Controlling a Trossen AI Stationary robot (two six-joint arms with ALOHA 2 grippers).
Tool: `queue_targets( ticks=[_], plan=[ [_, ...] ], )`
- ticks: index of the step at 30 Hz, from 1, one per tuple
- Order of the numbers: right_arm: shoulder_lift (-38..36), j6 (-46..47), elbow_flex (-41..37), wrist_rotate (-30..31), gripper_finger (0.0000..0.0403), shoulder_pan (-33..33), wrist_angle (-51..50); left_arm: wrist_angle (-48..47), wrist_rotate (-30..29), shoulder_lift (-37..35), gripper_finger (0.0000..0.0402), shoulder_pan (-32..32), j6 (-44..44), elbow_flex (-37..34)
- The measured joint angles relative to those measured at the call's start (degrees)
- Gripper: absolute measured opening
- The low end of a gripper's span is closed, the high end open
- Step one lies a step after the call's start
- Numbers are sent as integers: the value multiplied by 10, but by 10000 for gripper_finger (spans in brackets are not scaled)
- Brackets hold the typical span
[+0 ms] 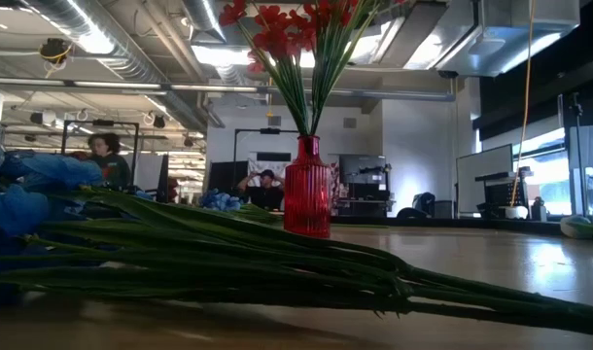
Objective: Sort flowers into vase by color
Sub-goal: Put the red flowers into the red vase
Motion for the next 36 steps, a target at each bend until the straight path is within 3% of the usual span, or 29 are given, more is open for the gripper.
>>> queue_targets(
  ticks=[4,9,18,26,36],
  plan=[
    [3,-4,0,-11,395,0,-1,64,-19,37,13,67,6,8],
    [2,19,0,-56,395,0,0,76,-1,72,13,119,-35,32],
    [2,6,0,-125,395,0,-1,83,-36,114,13,161,19,74],
    [2,-5,0,-170,394,0,-10,98,-25,114,14,195,24,74],
    [2,-5,0,-171,394,0,-32,98,-23,114,5,197,-6,74]
  ],
)
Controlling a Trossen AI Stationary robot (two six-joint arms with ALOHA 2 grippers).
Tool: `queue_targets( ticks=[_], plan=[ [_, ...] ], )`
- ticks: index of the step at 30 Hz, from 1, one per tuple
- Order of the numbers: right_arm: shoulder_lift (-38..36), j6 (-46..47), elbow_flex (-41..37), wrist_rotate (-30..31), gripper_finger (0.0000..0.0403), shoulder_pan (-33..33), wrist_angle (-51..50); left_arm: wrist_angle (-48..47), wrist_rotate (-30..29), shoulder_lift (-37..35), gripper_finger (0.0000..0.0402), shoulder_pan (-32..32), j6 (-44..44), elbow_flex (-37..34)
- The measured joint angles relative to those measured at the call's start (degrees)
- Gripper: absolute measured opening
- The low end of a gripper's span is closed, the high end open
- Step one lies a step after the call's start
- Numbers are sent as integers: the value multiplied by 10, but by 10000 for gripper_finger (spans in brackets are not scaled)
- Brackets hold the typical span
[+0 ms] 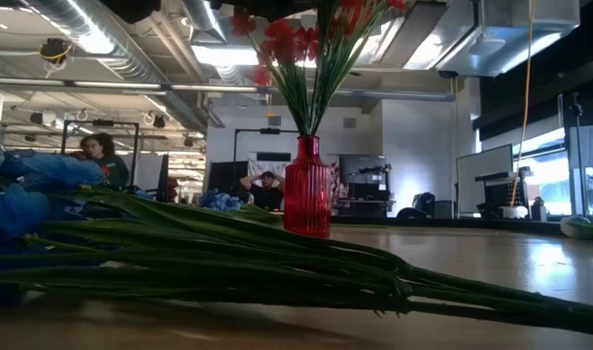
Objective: Sort flowers into vase by color
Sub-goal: Put the red flowers into the red vase
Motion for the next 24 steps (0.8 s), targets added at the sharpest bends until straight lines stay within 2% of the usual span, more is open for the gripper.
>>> queue_targets(
  ticks=[11,17,20,24],
  plan=[
    [0,5,0,3,394,0,0,30,-25,33,4,-8,-10,0],
    [0,6,0,5,394,0,0,83,-37,45,4,-14,87,-1],
    [0,7,0,5,395,0,0,92,-37,44,4,-14,86,-1],
    [0,7,0,6,395,0,0,73,-38,44,3,-22,43,-1]
  ],
)
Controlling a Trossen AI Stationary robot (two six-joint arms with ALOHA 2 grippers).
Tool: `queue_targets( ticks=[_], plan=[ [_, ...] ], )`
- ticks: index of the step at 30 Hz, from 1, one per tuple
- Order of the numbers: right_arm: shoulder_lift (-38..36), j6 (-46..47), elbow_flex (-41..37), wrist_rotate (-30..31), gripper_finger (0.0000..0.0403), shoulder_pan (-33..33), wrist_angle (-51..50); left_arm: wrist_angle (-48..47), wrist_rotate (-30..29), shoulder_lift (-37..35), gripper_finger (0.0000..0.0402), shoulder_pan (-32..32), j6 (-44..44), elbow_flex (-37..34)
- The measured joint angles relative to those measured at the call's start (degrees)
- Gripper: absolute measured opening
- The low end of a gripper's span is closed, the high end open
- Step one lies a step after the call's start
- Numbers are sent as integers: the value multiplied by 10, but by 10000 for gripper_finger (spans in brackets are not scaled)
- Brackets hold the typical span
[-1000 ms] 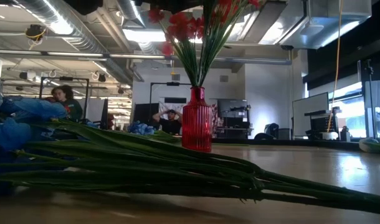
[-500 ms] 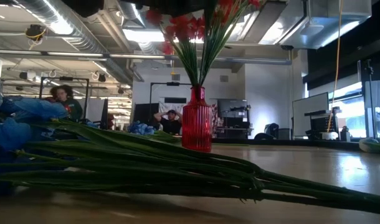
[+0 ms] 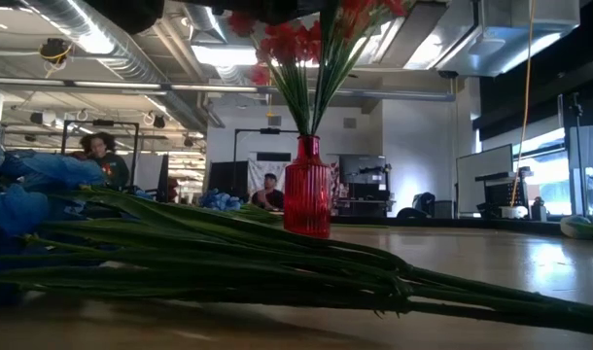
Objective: Sort flowers into vase by color
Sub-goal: Put the red flowers into the red vase
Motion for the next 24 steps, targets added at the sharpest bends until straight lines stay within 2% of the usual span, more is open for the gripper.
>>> queue_targets(
  ticks=[4,9,14,20,24],
  plan=[
    [0,0,0,0,394,0,0,-17,-20,0,3,-6,-14,-1],
    [0,0,0,0,394,0,0,-19,-36,0,3,-3,-85,-34],
    [0,0,0,0,394,0,-2,-20,-49,0,4,2,-106,-54],
    [0,23,0,2,395,0,-28,-81,5,0,27,-8,-180,-62],
    [0,35,0,5,395,-1,-69,-141,5,0,45,-18,-224,-62]
  ],
)
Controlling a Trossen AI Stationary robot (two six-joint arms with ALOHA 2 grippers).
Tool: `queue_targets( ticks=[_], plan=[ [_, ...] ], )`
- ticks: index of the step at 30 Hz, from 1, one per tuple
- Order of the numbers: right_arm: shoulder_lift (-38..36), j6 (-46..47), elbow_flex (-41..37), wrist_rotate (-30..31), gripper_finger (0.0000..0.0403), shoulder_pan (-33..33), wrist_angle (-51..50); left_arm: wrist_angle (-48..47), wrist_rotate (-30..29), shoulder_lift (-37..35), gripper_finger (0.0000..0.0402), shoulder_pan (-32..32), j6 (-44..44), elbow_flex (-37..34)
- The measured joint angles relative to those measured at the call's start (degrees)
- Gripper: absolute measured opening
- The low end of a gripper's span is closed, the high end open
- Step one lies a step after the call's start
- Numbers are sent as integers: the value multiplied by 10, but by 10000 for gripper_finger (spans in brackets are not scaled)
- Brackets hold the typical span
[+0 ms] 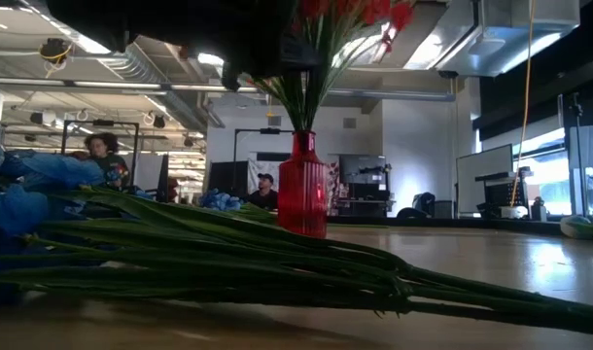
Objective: Sort flowers into vase by color
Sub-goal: Put the red flowers into the red vase, then put the middle right white flower into the yellow vase
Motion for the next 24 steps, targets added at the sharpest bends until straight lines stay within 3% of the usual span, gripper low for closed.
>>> queue_targets(
  ticks=[12,17,24],
  plan=[
    [22,38,-1,5,395,0,-111,-97,12,-13,123,-8,-61,2],
    [27,105,-1,7,395,0,-154,-183,61,-72,157,-20,-95,5],
    [24,249,-1,73,395,-1,-253,-357,105,-179,174,-56,-153,4]
  ],
)
